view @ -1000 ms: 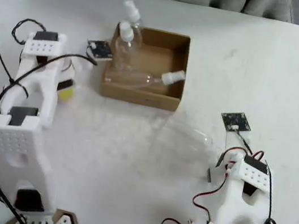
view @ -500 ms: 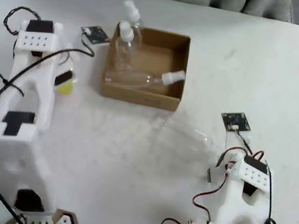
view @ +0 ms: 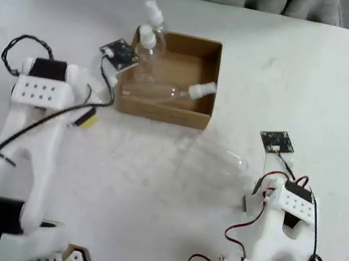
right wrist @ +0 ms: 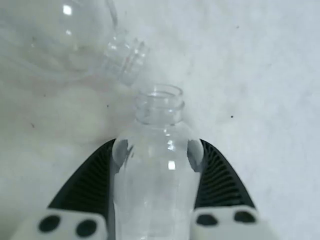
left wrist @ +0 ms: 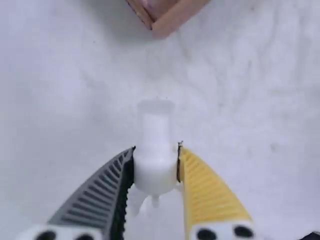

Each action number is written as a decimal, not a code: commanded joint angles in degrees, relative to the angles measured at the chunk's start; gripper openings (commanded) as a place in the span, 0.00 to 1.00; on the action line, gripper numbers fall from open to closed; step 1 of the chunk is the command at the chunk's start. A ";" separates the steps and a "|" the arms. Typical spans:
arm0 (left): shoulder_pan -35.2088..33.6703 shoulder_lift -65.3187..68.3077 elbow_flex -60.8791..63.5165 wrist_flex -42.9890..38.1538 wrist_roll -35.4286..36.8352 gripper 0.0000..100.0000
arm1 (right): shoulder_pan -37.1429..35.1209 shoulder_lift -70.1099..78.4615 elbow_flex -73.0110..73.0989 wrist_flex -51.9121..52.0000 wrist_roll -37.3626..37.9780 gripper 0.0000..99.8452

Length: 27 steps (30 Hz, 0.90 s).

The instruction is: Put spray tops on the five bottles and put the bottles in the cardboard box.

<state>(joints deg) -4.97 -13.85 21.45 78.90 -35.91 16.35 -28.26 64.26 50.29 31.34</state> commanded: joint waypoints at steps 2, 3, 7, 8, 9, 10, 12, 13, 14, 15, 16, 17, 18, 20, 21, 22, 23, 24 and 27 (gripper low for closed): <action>3.30 -11.74 2.46 -0.97 6.24 0.03 | 0.57 -1.89 -5.19 -0.22 -0.62 0.02; 3.82 -13.85 3.08 -0.97 7.65 0.03 | 1.45 -1.89 -6.77 0.57 -0.62 0.02; 6.37 -21.58 4.66 -1.05 13.27 0.03 | 4.44 -1.89 -15.91 6.99 -0.62 0.02; 6.99 -22.99 4.66 -1.05 14.86 0.03 | 5.05 -1.89 -18.29 8.57 -0.62 0.02; 7.52 -24.31 4.66 -1.14 16.44 0.03 | 5.58 -1.89 -20.40 9.89 -0.62 0.02; 8.04 -25.36 4.75 -1.85 18.02 0.03 | 5.85 -1.89 -22.24 11.03 -0.62 0.02; 8.48 -26.86 4.75 -3.16 21.45 0.03 | 6.29 -1.80 -24.97 12.44 -0.62 0.02; 8.57 -27.21 4.75 -3.69 23.38 0.03 | 6.29 -1.80 -25.76 12.88 -0.53 0.02; 8.57 -27.30 4.75 -4.22 25.32 0.03 | 6.37 -1.80 -26.20 13.05 -0.26 0.02; 8.31 -27.30 4.84 -4.66 27.16 0.03 | 6.99 -1.54 -26.37 12.79 -0.26 0.02; 8.22 -27.30 5.01 -4.92 29.01 0.03 | 7.60 -1.19 -26.64 12.62 -0.18 0.02; 8.13 -27.65 5.98 -5.71 30.95 0.03 | 8.13 -1.19 -26.37 12.00 -0.18 0.02; 8.13 -27.74 7.30 -6.77 32.88 0.03 | 8.75 -1.10 -26.02 11.12 -0.18 0.02; 8.13 -27.74 10.46 -9.14 36.40 0.03 | 9.98 -1.10 -24.62 8.84 -0.18 0.02; 8.13 -27.74 12.48 -10.73 38.07 0.03 | 10.42 -1.10 -24.00 7.78 -0.09 0.02; 8.13 -27.74 14.68 -12.66 39.56 0.03 | 10.77 -1.10 -23.21 6.64 -0.09 0.02; 8.13 -27.74 16.79 -15.03 40.88 0.03 | 11.12 -1.10 -22.51 5.76 -0.09 0.02; 8.13 -27.74 18.81 -17.41 42.02 0.03 | 11.38 -1.10 -21.80 4.97 0.00 0.02; 7.52 -27.74 24.26 -23.38 43.52 0.03 | 12.26 -1.10 -19.43 3.30 1.41 0.02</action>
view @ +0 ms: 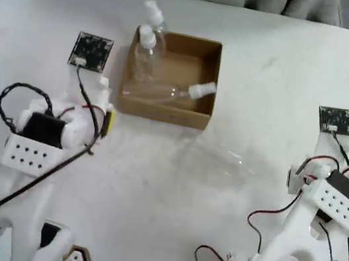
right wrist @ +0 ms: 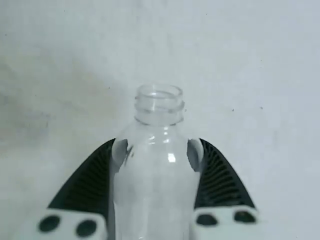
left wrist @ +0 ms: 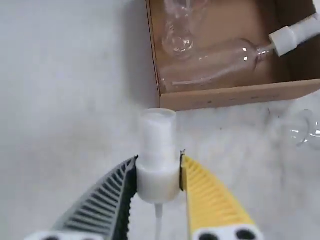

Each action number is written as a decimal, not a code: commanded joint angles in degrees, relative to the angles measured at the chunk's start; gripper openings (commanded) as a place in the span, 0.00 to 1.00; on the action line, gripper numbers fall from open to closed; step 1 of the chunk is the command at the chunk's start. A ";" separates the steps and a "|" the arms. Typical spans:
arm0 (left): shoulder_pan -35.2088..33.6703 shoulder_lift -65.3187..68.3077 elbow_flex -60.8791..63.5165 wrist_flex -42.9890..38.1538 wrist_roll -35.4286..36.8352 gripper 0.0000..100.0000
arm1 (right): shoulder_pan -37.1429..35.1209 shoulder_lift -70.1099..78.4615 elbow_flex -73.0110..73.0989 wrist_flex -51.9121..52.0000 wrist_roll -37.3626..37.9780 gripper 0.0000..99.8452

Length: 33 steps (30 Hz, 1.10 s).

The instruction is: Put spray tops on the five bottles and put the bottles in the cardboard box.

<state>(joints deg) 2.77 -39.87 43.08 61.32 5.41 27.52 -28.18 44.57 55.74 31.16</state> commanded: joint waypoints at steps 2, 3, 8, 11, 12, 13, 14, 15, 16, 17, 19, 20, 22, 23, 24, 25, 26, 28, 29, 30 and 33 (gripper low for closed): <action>-1.45 -1.71 5.80 -8.44 2.20 0.03 | 1.10 -0.92 1.93 -2.42 4.22 0.02; -2.24 -1.71 7.30 -9.76 2.20 0.03 | 1.10 -0.22 2.46 -2.51 4.92 0.02; -6.46 -1.71 12.22 -14.42 1.85 0.03 | 1.10 5.76 1.76 -4.97 4.84 0.02; -8.66 -1.71 13.54 -14.24 1.76 0.09 | 1.10 8.92 -1.05 -2.59 4.84 0.08; -9.19 -1.71 14.15 -14.24 1.76 0.12 | 1.10 9.71 -2.29 -1.10 4.84 0.11; -9.71 -1.71 14.68 -14.33 1.76 0.17 | 1.10 10.42 -3.52 0.48 4.84 0.14; -10.07 -1.71 15.12 -14.42 1.76 0.21 | 1.10 10.86 -4.75 1.98 4.84 0.15; -10.33 -1.71 15.56 -14.68 1.76 0.24 | 1.10 11.21 -6.07 3.65 4.84 0.15; -10.59 -1.71 16.00 -14.68 1.76 0.27 | 1.10 11.30 -7.47 5.49 4.84 0.15; -10.59 -1.71 16.18 -14.68 1.76 0.29 | 1.10 11.30 -8.88 7.52 4.75 0.15; -10.59 -1.71 16.35 -14.68 1.76 0.29 | 1.10 11.30 -11.87 12.00 3.16 0.15; -10.59 -1.71 16.35 -14.68 1.76 0.29 | 1.01 11.30 -13.45 14.20 2.11 0.15; -10.59 -1.71 16.35 -14.68 1.76 0.29 | 0.66 11.65 -16.18 17.80 1.23 0.16; -10.59 -1.71 16.35 -14.68 1.76 0.29 | 0.57 11.82 -17.23 19.12 0.97 0.17; -10.77 -1.71 16.35 -14.68 1.76 0.29 | -0.04 11.82 -17.93 19.91 0.88 0.19; -11.21 -1.71 16.35 -14.68 1.76 0.29 | -0.48 11.82 -18.02 20.26 0.88 0.21; -11.65 -1.71 16.35 -14.68 1.76 0.29 | -0.92 11.91 -17.93 20.35 0.88 0.23; -12.97 -1.71 16.35 -14.68 1.76 0.29 | -1.10 12.00 -17.49 20.18 0.79 0.26; -13.67 -1.71 16.35 -14.68 1.76 0.29 | -1.10 12.00 -17.23 19.91 0.79 0.26; -14.29 -1.71 16.35 -14.68 1.76 0.29 | -1.10 12.00 -16.79 19.38 0.79 0.26; -15.87 -1.71 16.35 -14.68 1.67 0.29 | -1.19 12.00 -15.65 17.71 0.88 0.27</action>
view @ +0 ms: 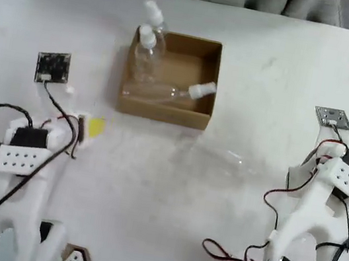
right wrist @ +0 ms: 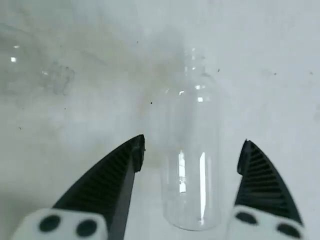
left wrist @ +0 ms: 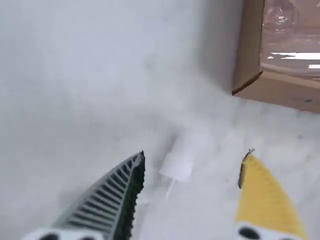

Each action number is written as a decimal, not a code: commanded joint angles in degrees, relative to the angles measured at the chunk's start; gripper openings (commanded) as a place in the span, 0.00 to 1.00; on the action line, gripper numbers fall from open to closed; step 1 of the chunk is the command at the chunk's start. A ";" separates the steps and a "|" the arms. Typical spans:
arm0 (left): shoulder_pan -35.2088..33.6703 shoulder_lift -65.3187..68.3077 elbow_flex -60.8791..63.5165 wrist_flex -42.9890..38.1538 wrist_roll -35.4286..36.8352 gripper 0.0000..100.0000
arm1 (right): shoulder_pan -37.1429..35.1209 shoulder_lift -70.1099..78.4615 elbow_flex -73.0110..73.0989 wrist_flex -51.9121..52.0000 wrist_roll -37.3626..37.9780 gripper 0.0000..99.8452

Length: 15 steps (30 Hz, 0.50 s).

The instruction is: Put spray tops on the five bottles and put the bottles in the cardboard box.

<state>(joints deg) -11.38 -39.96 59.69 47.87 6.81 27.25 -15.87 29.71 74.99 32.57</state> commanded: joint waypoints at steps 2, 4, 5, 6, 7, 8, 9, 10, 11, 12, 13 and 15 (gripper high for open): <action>-1.98 -1.63 -0.26 -0.97 0.26 0.29 | -0.92 -0.31 -0.09 -1.80 -0.18 0.31; -1.98 -1.63 -0.18 -0.88 0.26 0.29 | -1.01 -0.40 0.09 -1.80 0.00 0.34; -1.98 -1.63 -0.18 -0.79 0.26 0.29 | -1.01 -0.48 -0.09 -1.80 0.26 0.34; -1.98 -1.63 -0.18 -0.79 0.26 0.29 | -1.10 -0.66 -0.53 -1.71 0.62 0.34; -1.98 -1.63 -0.18 -0.79 0.26 0.29 | -1.36 -0.84 -1.14 -1.36 0.53 0.33; -2.07 -1.63 -0.18 -0.79 0.26 0.29 | -2.15 -1.01 -1.93 -0.66 -0.44 0.32; -2.07 -1.63 -0.18 -0.79 0.26 0.29 | -2.95 -1.01 -3.16 0.57 -1.76 0.30; -2.07 -1.63 -0.18 -0.79 0.26 0.29 | -3.65 -0.92 -4.75 2.33 -3.60 0.27; -2.07 -1.54 -0.09 -0.79 0.26 0.29 | -4.88 -0.84 -6.33 4.00 -5.80 0.24; -2.42 -1.45 -0.09 -0.79 0.26 0.29 | -6.20 -0.66 -8.09 5.58 -8.18 0.20; -3.12 -1.45 -0.09 -0.79 0.26 0.29 | -7.69 -0.66 -9.76 6.90 -10.64 0.17; -4.97 -1.27 -0.09 -1.05 0.26 0.29 | -11.12 -0.66 -13.01 8.75 -15.65 0.11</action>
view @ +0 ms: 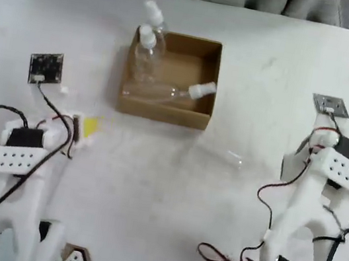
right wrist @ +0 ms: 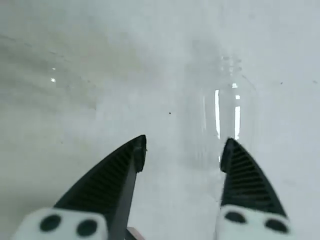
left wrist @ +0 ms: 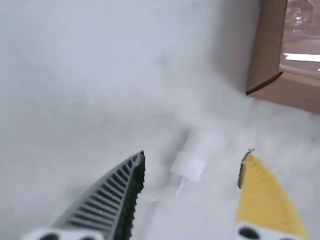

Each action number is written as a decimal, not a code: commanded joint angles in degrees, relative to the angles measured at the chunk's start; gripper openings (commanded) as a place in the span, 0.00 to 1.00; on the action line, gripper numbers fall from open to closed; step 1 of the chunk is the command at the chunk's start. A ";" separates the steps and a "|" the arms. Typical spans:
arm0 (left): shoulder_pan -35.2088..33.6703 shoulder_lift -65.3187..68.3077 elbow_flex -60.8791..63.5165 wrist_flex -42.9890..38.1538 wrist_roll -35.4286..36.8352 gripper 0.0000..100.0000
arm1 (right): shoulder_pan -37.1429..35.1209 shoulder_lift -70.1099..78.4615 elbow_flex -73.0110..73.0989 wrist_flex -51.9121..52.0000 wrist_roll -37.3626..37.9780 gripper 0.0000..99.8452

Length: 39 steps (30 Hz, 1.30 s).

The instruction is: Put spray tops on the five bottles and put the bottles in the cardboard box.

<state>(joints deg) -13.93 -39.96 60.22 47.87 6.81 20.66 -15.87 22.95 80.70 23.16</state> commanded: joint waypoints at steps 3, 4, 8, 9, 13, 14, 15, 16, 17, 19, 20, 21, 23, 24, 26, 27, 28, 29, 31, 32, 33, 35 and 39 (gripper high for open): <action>-4.26 -1.19 -0.62 -1.23 0.26 0.29 | -10.95 -0.57 -10.55 4.62 -13.27 0.09; -4.35 -1.19 -0.62 -1.23 0.26 0.29 | -13.41 -0.48 -11.78 5.05 -15.74 0.09; -4.18 -1.36 1.58 -4.13 0.26 0.29 | -23.34 -0.48 -16.26 4.88 -24.70 0.09; -4.18 -1.27 2.11 -5.54 0.26 0.29 | -25.71 -0.40 -17.58 4.70 -26.81 0.09; -4.44 -1.19 3.87 -10.11 0.26 0.29 | -33.71 -0.40 -19.52 -0.57 -33.76 0.09; -4.44 -1.19 3.96 -10.29 0.26 0.29 | -35.30 -0.40 -19.34 -2.68 -34.90 0.09; -4.44 -1.27 3.96 -10.29 0.26 0.29 | -36.35 -0.31 -19.16 -4.62 -35.87 0.09; -4.53 -1.27 3.96 -10.20 0.26 0.29 | -37.14 -0.13 -18.46 -6.90 -36.75 0.09; -4.53 -1.27 3.96 -10.29 0.26 0.29 | -37.85 0.31 -17.85 -9.54 -37.63 0.09; -5.23 -1.27 3.96 -10.55 0.26 0.29 | -38.90 2.15 -16.53 -14.37 -39.30 0.09; -5.49 -1.19 3.96 -10.64 0.26 0.29 | -39.43 3.47 -16.18 -16.40 -39.91 0.09; -5.49 -1.19 3.96 -10.64 0.26 0.29 | -39.96 4.97 -16.00 -18.33 -40.44 0.09; -5.49 -1.19 3.96 -10.64 0.09 0.29 | -41.45 8.31 -16.18 -21.14 -41.41 0.09; -5.49 -1.19 3.96 -10.64 -0.97 0.29 | -42.15 9.71 -16.26 -22.73 -42.02 0.09; -5.41 -1.19 3.96 -10.64 -3.69 0.29 | -43.21 12.70 -17.05 -25.63 -43.34 0.09; -5.23 -1.19 3.96 -10.64 -4.48 0.29 | -43.38 14.02 -17.76 -26.68 -44.13 0.09; -5.23 -1.19 3.96 -10.64 -4.92 0.29 | -43.38 15.25 -18.55 -27.56 -44.92 0.09; -5.23 -1.19 4.04 -10.64 -5.01 0.29 | -43.38 16.13 -19.34 -27.91 -45.71 0.09; -5.23 -1.19 4.04 -10.64 -5.01 0.29 | -43.30 17.54 -20.84 -27.82 -46.86 0.09; -5.23 -1.19 4.04 -10.64 -5.01 0.29 | -43.21 17.80 -21.01 -27.74 -47.38 0.09; -5.23 -1.19 4.04 -10.64 -5.10 0.29 | -43.21 17.80 -21.01 -27.30 -47.82 0.10; -5.14 -1.19 4.04 -10.64 -5.10 0.29 | -43.12 18.24 -21.01 -26.51 -49.05 0.15; -5.14 -1.19 4.04 -10.64 -5.27 0.29 | -43.30 18.42 -20.48 -26.42 -50.55 0.24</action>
<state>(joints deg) -18.86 -39.96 64.62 38.55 2.33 -22.33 3.38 5.10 54.42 -26.42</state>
